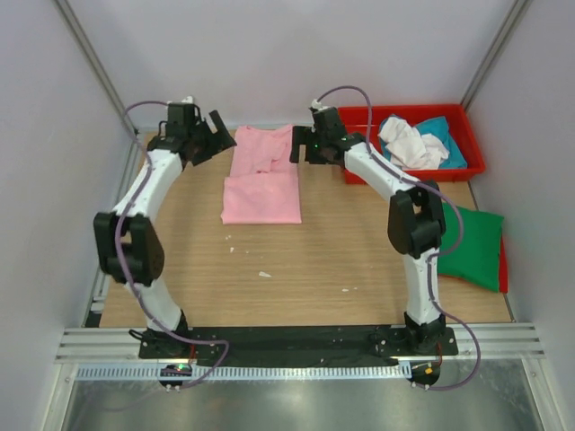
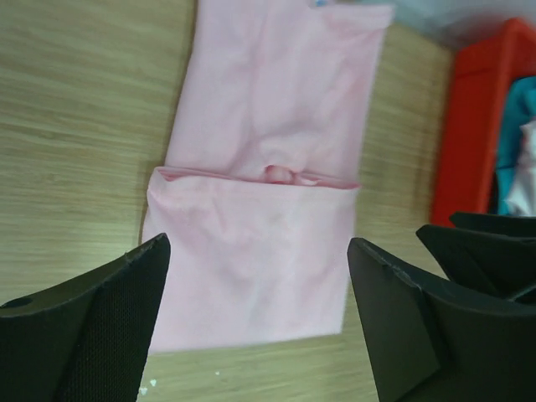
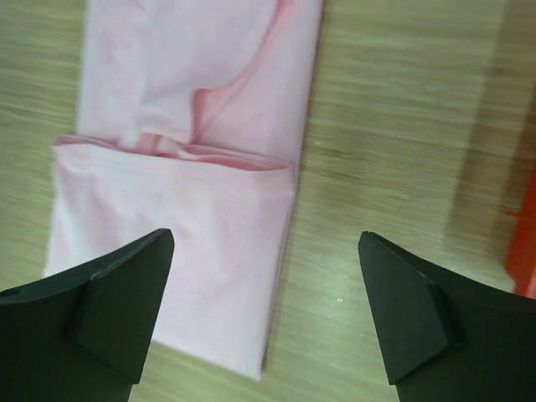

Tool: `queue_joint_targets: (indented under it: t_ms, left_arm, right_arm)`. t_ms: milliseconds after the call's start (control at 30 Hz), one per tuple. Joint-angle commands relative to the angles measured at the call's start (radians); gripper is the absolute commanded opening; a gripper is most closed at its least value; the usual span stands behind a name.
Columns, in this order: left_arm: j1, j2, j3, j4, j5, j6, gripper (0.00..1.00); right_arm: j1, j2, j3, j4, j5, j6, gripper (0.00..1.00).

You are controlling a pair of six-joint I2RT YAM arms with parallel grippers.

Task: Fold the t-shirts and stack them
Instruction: Fold the tshirt

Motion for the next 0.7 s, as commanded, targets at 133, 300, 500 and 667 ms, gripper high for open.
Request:
queue_joint_targets:
  t_ms: [133, 300, 500, 667]
  left_arm:
    - [0.0, -0.362, -0.237, -0.16, -0.075, -0.142, 0.89]
    - [-0.035, -0.531, -0.494, -0.14, -0.091, -0.299, 0.87]
    - [-0.037, -0.608, -0.678, -0.137, -0.095, -0.359, 0.86]
    - [-0.035, -0.591, -0.733, -0.114, -0.092, -0.367, 0.77]
  right_arm:
    - [0.074, -0.351, -0.18, -0.046, 0.089, 0.089, 0.99]
    - [0.16, -0.461, -0.428, -0.003, 0.118, 0.238, 1.0]
    - [0.194, -0.543, -0.688, 0.092, 0.107, 0.416, 0.97]
    - [0.194, -0.564, -0.796, 0.186, 0.097, 0.453, 0.87]
